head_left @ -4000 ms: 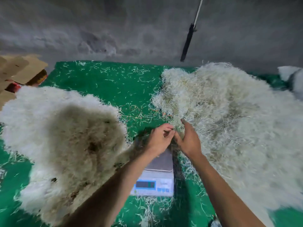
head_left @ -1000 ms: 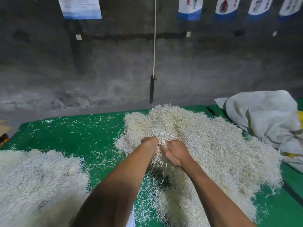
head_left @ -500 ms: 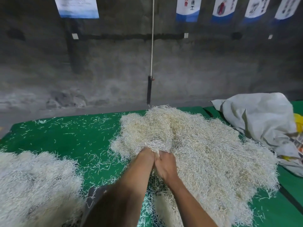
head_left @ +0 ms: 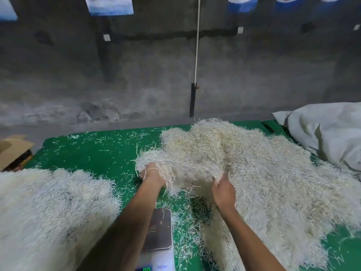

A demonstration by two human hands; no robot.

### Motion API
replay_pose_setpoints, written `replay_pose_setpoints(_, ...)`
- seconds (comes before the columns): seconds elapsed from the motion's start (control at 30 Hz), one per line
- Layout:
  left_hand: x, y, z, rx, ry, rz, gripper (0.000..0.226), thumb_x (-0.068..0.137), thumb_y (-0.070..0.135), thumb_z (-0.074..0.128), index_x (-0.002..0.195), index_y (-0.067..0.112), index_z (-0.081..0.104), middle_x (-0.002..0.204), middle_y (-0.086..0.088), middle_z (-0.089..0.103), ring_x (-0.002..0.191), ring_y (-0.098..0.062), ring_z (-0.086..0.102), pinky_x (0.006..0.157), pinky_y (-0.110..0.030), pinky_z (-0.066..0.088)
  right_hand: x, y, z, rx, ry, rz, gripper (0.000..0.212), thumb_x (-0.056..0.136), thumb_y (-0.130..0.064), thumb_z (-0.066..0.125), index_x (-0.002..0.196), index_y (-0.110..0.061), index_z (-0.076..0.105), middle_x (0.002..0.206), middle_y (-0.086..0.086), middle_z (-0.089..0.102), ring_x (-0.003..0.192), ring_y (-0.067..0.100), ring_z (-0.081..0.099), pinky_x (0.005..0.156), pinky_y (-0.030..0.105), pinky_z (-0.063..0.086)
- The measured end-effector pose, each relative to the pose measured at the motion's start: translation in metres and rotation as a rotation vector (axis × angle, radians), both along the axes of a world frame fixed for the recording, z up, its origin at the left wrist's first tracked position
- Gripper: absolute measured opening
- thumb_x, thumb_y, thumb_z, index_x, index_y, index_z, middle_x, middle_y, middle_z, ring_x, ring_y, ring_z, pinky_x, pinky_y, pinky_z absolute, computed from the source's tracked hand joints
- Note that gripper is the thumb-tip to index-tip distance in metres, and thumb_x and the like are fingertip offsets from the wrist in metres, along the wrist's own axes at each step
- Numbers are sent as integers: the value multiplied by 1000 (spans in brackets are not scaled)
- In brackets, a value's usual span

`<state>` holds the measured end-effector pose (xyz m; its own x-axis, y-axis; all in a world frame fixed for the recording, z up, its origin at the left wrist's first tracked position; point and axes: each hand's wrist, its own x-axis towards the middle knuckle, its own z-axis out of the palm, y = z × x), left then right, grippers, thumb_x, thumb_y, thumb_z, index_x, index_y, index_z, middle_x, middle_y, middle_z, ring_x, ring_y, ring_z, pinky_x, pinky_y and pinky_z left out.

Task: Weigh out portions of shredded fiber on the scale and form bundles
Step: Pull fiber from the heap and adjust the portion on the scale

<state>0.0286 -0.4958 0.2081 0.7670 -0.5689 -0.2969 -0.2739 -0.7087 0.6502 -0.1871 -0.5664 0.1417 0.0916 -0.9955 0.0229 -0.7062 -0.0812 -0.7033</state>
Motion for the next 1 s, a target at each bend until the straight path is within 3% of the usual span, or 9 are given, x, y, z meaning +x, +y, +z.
replay_pose_setpoints(0.1, 26, 33, 4, 85, -57, -11, 64, 90, -9, 62, 143, 10, 31, 95, -11, 49, 79, -22, 55, 53, -30, 47, -4, -2, -8, 32, 117, -11, 49, 108, -34, 48, 141, 0, 42, 74, -3, 54, 61, 10, 53, 47, 24, 37)
replay_pose_setpoints(0.23, 49, 54, -6, -105, 188, 184, 52, 97, -2, 54, 144, 7, 33, 90, -4, 44, 86, -18, 52, 79, -22, 56, 20, 9, 0, 100, 307, 242, 54, 96, -62, 57, 111, -10, 52, 94, 3, 64, 81, 16, 60, 84, 42, 59)
replay_pose_setpoints(0.33, 50, 63, -5, -324, 425, 176, 45, 108, 13, 37, 150, -1, 36, 82, 3, 39, 70, -9, 42, 53, -15, 48, 56, 29, 32, 40, 632, 401, 65, 83, -74, 64, 114, -17, 61, 133, 11, 61, 124, 28, 56, 115, 52, 39)
replay_pose_setpoints(0.43, 44, 84, -2, -320, 456, 256, 49, 108, 35, 42, 148, 7, 40, 102, -4, 49, 88, -20, 52, 75, -30, 47, 86, 56, 73, -77, 794, 413, 72, 73, -78, 68, 121, -24, 64, 153, 8, 48, 144, 40, 40, 120, 68, 13)
replay_pose_setpoints(0.53, 41, 106, 3, -349, 437, 164, 54, 102, 28, 57, 150, 12, 36, 124, -9, 50, 108, -25, 52, 100, -42, 42, 110, 86, 94, -124, 335, 544, 58, 86, -61, 69, 130, -24, 62, 149, 3, 54, 133, 29, 54, 119, 62, 25)
replay_pose_setpoints(0.63, 35, 121, 9, -340, 462, -71, 67, 91, 13, 69, 151, 13, 38, 123, 3, 56, 111, -14, 50, 104, -37, 39, 123, 117, 86, 322, -303, 686, 36, 102, -35, 61, 131, -14, 59, 128, 1, 65, 107, 19, 65, 101, 43, 50)
replay_pose_setpoints(0.8, 53, 161, -10, -463, 704, -147, 116, 70, 30, 90, 159, 17, 16, 159, -5, 28, 148, -27, 27, 120, -46, 25, 112, 131, 42, 561, -536, 200, 27, 102, 2, 49, 127, -3, 58, 97, 13, 57, 60, 13, 47, 48, 23, 44)
replay_pose_setpoints(0.9, 62, 175, -43, -461, 494, 11, 102, 72, 45, 87, 153, 12, 35, 153, -11, 43, 132, -29, 49, 110, -46, 43, 108, 140, 25, 514, -538, 141, 55, 105, -16, 55, 156, -6, 35, 74, 7, 55, 54, 15, 49, 67, 43, 64)
replay_pose_setpoints(1.0, 65, 181, -66, -451, 548, 275, 86, 76, 50, 83, 147, 21, 45, 107, -1, 64, 74, -11, 54, 62, -33, 49, 109, 147, 15, 475, -603, 62, 65, 101, -30, 62, 156, -8, 37, 100, 24, 69, 74, 30, 69, 67, 39, 64)
